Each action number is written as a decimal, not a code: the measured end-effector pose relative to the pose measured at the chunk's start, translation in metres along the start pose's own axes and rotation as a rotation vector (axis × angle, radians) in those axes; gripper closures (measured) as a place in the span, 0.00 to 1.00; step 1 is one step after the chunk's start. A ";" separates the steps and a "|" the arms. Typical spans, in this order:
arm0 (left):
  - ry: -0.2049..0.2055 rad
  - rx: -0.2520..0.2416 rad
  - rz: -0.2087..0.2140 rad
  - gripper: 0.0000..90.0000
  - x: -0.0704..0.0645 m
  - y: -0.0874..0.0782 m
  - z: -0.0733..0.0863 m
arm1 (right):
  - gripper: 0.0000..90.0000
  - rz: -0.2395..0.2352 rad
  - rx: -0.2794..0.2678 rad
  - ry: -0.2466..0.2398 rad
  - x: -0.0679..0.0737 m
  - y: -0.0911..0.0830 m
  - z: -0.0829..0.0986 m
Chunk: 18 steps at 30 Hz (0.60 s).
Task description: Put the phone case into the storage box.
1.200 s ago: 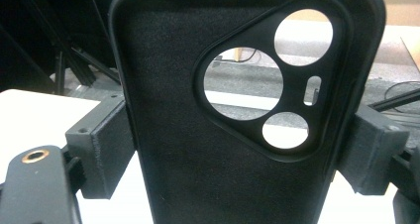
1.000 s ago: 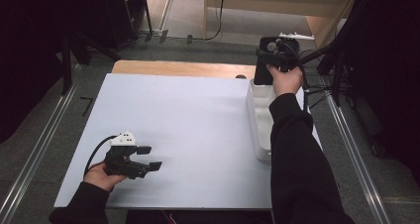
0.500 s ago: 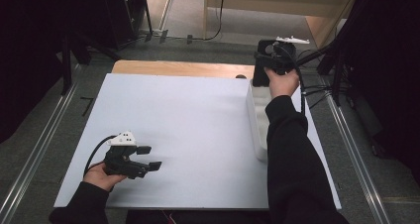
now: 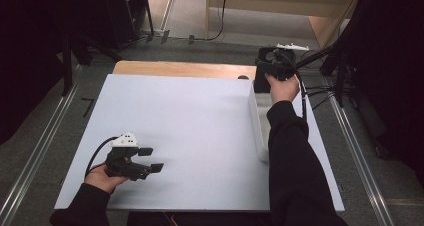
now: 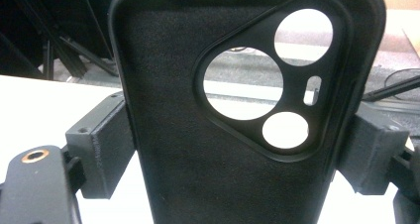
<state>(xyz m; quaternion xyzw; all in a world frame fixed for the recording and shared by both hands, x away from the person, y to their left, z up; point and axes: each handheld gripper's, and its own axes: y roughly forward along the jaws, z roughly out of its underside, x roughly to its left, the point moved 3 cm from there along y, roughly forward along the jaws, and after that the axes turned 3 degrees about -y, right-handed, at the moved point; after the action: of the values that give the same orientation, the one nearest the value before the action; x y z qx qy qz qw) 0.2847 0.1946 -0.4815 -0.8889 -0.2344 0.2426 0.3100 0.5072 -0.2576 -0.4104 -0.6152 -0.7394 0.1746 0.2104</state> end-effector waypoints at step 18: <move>0.003 0.004 0.003 0.28 0.000 0.000 0.000 | 0.14 0.013 0.027 0.008 0.000 0.013 0.012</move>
<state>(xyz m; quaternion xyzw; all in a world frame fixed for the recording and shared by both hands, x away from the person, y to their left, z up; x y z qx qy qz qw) 0.2845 0.1945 -0.4814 -0.8891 -0.2320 0.2422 0.3116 0.5113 -0.2550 -0.4273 -0.6178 -0.7321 0.1836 0.2207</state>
